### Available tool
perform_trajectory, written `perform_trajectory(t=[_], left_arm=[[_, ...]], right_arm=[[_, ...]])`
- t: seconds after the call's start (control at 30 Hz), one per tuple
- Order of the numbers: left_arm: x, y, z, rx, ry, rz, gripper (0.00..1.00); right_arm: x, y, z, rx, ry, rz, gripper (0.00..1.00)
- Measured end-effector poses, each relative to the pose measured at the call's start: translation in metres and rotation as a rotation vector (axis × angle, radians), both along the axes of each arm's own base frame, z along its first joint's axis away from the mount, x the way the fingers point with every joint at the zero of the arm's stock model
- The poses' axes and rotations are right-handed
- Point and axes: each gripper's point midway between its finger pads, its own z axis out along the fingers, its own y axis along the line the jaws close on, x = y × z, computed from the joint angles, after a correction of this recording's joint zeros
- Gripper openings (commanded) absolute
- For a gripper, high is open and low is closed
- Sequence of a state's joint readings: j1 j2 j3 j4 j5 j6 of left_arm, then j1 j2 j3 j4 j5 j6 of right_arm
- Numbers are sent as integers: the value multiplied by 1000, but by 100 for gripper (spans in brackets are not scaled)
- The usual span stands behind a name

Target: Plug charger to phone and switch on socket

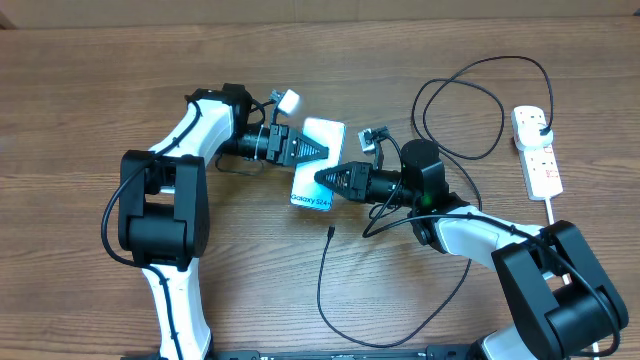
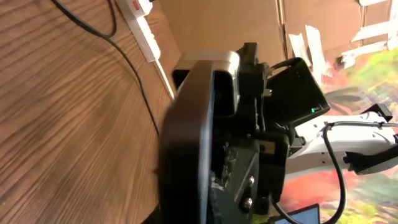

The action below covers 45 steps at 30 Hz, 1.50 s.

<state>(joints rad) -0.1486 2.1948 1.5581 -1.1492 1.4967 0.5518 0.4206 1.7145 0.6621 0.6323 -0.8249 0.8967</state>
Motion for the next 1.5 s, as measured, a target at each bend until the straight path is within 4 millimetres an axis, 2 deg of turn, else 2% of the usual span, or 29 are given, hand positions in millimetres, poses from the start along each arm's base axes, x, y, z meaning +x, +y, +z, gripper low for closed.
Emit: perform_trajectory(t=[0.07,0.3,0.4,0.5,0.53,0.63,0.7,0.77,0.87,1.17,1.5], left_arm=[[0,-1,0,0,-7,-3,4],[2,-4,-4,6,-63,-12,4],[4,-3,-11,44,-104,-20,4],[6,-2,-18,75,-125,-23,4],[8,-2,-20,88,-131,-23,4],[14,-1,-30,150,-129,-16,4],[20,1,-41,216,-117,-2,4],[27,4,-53,301,-87,22,4],[35,14,-76,459,-1,79,4],[45,55,-125,857,207,272,4],[50,56,-124,1024,207,363,4]], right_arm=[[0,0,-1,-2,11,-2,29],[2,-3,-4,-13,10,-10,41],[6,-9,-7,-21,16,-26,52],[6,-17,-18,-52,64,-43,66],[5,-21,-25,-71,91,-50,75],[-2,-31,-47,-136,178,-60,83],[-8,-38,-62,-185,238,-76,100],[-13,-47,-79,-250,292,-106,100],[-14,-55,-92,-312,324,-145,100],[-1,-63,-95,-358,284,-213,100],[6,-67,-95,-380,267,-249,100]])
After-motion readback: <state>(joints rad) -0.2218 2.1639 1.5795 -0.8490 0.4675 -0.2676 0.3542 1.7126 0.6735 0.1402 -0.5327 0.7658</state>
